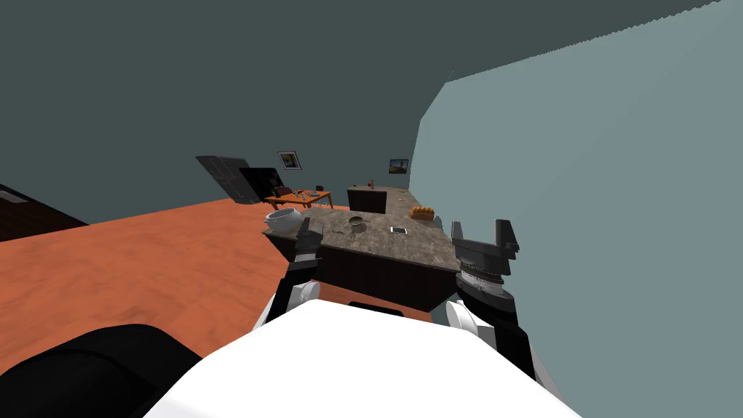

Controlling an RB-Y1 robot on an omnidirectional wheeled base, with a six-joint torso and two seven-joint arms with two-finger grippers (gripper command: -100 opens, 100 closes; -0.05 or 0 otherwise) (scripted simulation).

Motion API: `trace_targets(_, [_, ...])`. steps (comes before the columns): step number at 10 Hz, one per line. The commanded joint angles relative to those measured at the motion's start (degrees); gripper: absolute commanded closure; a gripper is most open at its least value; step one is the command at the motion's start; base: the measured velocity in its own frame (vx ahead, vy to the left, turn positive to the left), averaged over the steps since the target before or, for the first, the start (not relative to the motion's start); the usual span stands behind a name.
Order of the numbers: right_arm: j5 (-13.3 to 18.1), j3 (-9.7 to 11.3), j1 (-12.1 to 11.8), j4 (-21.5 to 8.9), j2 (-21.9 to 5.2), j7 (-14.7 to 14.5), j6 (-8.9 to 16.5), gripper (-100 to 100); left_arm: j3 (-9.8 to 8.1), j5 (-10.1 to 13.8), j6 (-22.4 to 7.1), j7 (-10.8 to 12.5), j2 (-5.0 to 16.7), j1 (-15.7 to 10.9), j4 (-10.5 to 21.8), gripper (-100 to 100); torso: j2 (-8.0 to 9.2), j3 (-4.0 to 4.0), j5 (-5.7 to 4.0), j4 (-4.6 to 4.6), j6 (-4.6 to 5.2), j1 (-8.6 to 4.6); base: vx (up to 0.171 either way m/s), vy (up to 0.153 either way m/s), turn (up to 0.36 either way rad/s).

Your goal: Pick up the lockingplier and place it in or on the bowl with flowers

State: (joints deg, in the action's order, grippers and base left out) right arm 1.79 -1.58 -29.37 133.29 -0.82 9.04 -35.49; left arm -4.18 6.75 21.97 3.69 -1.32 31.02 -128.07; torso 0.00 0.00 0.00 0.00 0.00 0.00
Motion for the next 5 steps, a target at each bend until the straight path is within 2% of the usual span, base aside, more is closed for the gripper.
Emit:
trace_targets(1, [0.0,0.0,0.0,0.0,0.0,0.0,0.0,0,-0.10,0.0,0.3,-0.8,2.1,0.9,0.1,-100,0.00,0.00,0.00,0.00,0.00,0.00,-0.010,-0.003,-0.077])
trace_targets(3, [0.0,0.0,0.0,0.0,0.0,0.0,0.0,0,-0.31,-0.2,0.9,-2.6,5.4,3.1,0.5,-100,0.09,0.05,0.00,0.02,0.01,0.01,-0.029,-0.002,-0.126])
trace_targets(5, [0.0,0.0,0.0,0.0,0.0,0.0,0.0,0,-0.62,-0.5,1.8,-5.4,9.0,6.3,1.0,-100,0.16,0.09,0.01,0.03,0.01,0.04,-0.036,0.003,-0.200])
